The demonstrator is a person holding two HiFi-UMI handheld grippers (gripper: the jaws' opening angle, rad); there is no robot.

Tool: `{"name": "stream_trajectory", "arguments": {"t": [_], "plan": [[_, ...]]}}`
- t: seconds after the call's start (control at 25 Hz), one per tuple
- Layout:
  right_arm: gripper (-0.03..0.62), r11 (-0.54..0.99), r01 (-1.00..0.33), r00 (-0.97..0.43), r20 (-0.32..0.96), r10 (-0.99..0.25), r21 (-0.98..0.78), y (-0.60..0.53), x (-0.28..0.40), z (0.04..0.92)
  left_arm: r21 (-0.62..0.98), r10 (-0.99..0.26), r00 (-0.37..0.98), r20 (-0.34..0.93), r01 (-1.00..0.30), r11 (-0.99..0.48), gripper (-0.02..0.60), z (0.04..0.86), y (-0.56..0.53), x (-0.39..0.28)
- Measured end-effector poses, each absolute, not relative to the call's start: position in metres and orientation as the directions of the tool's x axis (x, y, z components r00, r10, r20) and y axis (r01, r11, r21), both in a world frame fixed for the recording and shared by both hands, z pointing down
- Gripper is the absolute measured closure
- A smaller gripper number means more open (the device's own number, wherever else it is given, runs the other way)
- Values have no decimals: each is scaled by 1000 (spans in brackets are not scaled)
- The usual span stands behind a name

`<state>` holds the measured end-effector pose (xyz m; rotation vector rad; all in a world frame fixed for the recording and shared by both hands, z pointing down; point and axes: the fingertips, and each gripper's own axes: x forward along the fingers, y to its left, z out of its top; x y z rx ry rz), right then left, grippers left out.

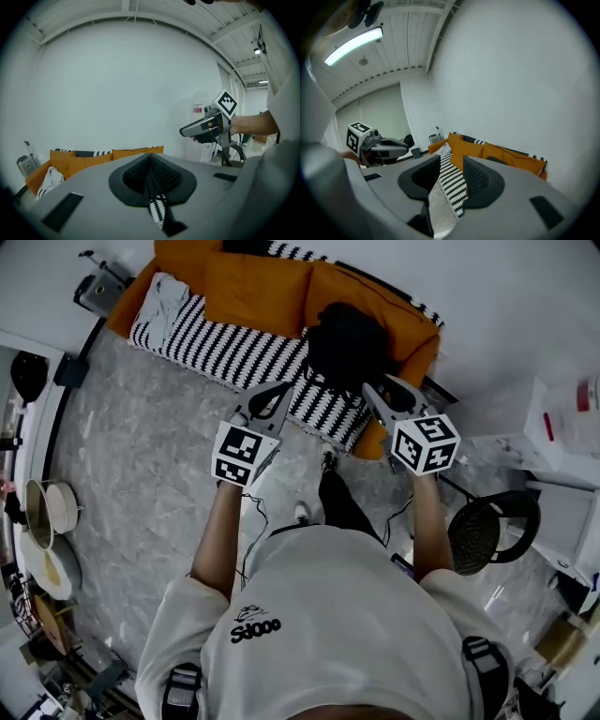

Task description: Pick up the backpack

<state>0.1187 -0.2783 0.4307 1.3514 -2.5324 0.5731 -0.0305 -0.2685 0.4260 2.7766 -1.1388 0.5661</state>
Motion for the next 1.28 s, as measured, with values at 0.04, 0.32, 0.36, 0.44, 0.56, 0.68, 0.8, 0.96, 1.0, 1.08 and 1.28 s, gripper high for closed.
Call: {"name": "stream_trajectory", "arguments": {"t": [0.04,0.32,0.36,0.44,0.56,0.68,0.8,0.96,1.0,1.08,1.28], "plan": [[430,501,-828,-561,369,-741,-251,-289,122,439,-57,-663,648,376,-698,-714,557,430,-278,-28],[422,479,-811,-584,420,-695,-335,-360,145,501,-51,-673,605,424,-726,-685,557,464,-340,-17],[421,476,-811,-584,428,-690,-340,-369,147,511,-49,-675,602,428,-730,-682,557,470,-348,-14],[419,468,-810,-586,442,-680,-354,-388,151,533,-43,-675,595,435,-735,-676,557,483,-362,-10],[418,452,-806,-590,461,-663,-382,-413,157,564,-29,-673,586,450,-744,-668,557,502,-383,-2],[413,433,-801,-596,480,-643,-414,-434,158,589,-10,-672,574,468,-757,-654,557,517,-399,-2],[409,412,-795,-602,495,-627,-445,-452,157,610,1,-664,566,489,-762,-648,557,533,-415,-2],[398,386,-783,-614,505,-607,-488,-476,152,638,12,-657,556,509,-767,-641,557,557,-438,2],[398,381,-780,-617,508,-601,-497,-480,151,645,16,-654,556,513,-768,-640,557,562,-443,4],[396,376,-775,-623,514,-590,-508,-486,149,658,26,-647,556,521,-769,-639,557,573,-450,9],[377,352,-772,-625,529,-574,-529,-506,147,693,54,-635,559,534,-771,-634,557,599,-470,17]]}}
